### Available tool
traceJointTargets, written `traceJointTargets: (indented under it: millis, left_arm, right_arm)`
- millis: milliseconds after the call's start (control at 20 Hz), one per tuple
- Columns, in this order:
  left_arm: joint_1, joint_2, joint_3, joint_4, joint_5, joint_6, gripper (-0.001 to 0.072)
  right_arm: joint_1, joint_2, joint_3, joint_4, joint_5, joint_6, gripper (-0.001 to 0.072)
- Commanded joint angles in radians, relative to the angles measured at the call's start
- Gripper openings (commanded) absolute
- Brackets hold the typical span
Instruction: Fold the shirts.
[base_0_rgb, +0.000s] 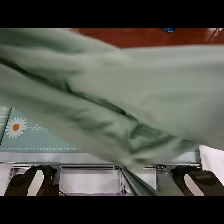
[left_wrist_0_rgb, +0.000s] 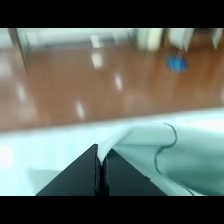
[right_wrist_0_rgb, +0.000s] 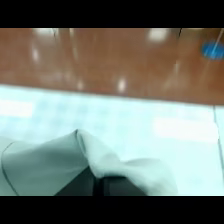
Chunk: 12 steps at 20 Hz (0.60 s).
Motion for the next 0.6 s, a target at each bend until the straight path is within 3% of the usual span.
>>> traceJointTargets:
  millis: [0,100,300,550]
  left_arm:
    - [-0.021,0.095,-0.325,0.021,-0.025,-0.015,0.0023]
    - [-0.021,0.108,-0.505,0.020,-0.025,-0.027,0.0023]
    - [-0.021,0.097,-0.828,-0.011,0.038,-0.026,0.0023]
    - [-0.021,-0.028,-1.099,-0.160,0.267,0.056,0.0023]
  right_arm:
    - [0.000,0.040,-0.234,0.044,0.068,0.017,0.0028]
    - [0.000,0.054,-0.428,0.050,-0.008,0.017,0.0028]
    - [0.000,-0.028,-0.722,0.045,-0.290,0.017,0.0028]
    - [0.000,-0.393,-0.738,0.191,-0.539,-0.042,0.0028]
